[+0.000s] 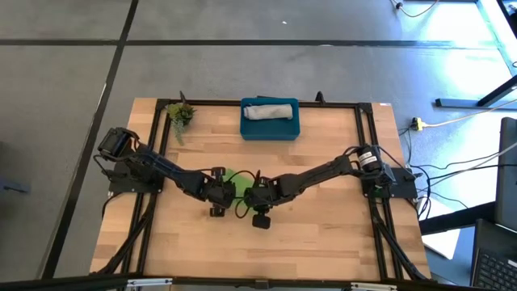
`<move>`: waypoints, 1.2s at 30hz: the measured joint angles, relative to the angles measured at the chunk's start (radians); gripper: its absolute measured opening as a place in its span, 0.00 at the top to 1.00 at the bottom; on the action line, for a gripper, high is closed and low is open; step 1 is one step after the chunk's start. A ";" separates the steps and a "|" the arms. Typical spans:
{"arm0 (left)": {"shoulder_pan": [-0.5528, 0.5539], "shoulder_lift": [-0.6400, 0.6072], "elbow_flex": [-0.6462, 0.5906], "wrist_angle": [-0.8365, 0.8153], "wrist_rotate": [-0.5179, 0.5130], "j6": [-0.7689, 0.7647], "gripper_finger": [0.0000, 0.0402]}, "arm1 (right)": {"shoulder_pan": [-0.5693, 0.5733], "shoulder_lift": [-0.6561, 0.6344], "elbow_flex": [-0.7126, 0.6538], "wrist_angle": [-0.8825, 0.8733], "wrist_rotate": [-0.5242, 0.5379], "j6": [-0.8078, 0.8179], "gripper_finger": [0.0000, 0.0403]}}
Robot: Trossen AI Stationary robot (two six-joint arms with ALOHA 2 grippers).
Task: Roll microfiber towels into tight, uniform cylinder then place into a basket
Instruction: Roll the green microfiber cloth
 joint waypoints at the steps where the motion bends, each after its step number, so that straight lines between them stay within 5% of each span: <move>1: 0.000 0.000 0.000 0.000 0.000 0.000 1.00 | 0.000 0.000 -0.008 0.015 0.008 -0.004 0.98; 13: 0.000 0.000 0.000 0.000 0.000 0.000 1.00 | 0.001 -0.008 0.049 -0.009 0.094 -0.079 0.98; 20: 0.000 0.000 0.000 0.000 0.000 -0.005 1.00 | -0.026 -0.008 0.054 -0.063 0.147 0.129 0.98; 36: -0.002 -0.027 -0.003 -0.022 -0.031 -0.052 1.00 | -0.048 -0.011 -0.092 0.091 0.038 0.191 0.98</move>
